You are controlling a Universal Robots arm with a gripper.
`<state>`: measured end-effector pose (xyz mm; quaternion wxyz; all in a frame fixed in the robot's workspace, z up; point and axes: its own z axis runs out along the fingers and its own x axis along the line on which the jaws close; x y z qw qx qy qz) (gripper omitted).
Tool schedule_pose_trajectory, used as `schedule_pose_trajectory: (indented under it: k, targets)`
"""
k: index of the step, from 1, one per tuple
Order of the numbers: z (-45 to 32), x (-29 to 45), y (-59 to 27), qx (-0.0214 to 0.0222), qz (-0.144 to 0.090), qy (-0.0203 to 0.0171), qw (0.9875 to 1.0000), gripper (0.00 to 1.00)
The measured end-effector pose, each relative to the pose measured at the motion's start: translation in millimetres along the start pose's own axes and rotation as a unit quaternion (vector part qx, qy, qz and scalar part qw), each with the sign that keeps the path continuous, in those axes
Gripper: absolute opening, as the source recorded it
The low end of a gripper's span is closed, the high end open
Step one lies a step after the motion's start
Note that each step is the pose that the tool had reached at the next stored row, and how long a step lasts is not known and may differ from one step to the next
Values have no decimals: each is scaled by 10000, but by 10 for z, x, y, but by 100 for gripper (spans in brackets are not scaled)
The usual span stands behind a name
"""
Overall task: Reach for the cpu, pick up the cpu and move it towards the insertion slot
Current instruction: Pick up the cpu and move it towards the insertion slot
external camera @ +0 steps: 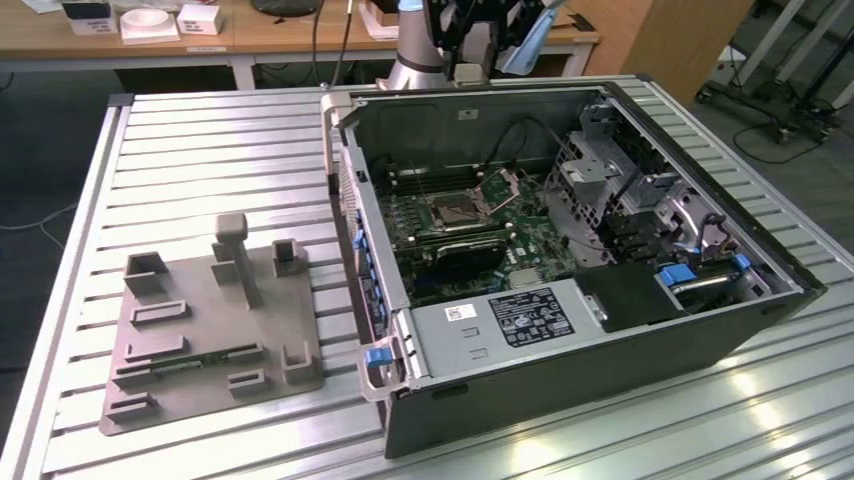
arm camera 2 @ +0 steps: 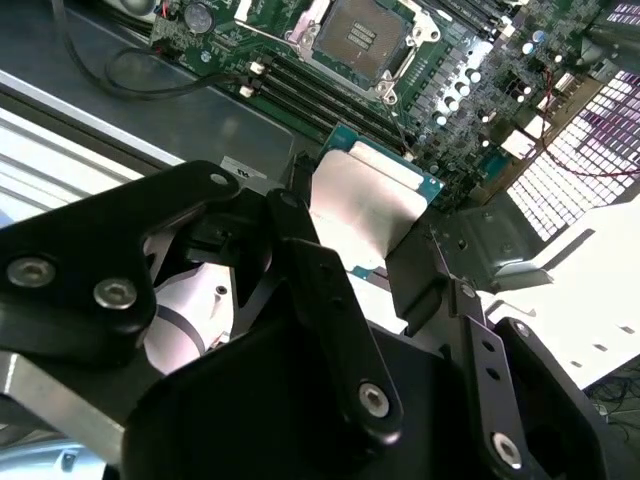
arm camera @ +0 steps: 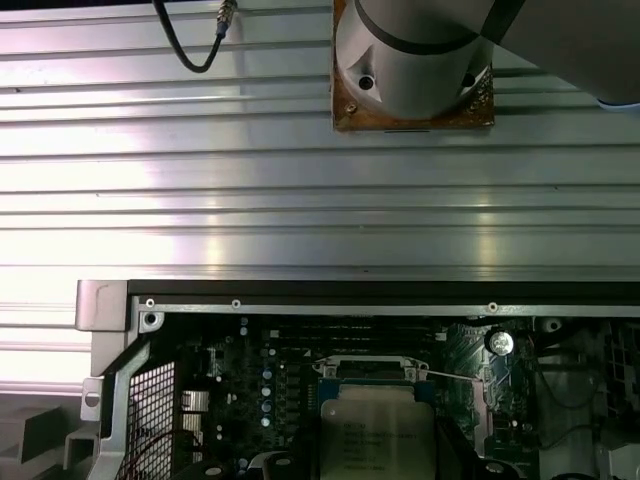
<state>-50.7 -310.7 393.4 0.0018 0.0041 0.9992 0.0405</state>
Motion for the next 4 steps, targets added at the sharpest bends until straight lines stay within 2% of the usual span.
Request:
schedule_pose_trajectory:
  k: [4]
  targets:
    - [0, 0, 0, -4, 0, 0, 10000, 54]
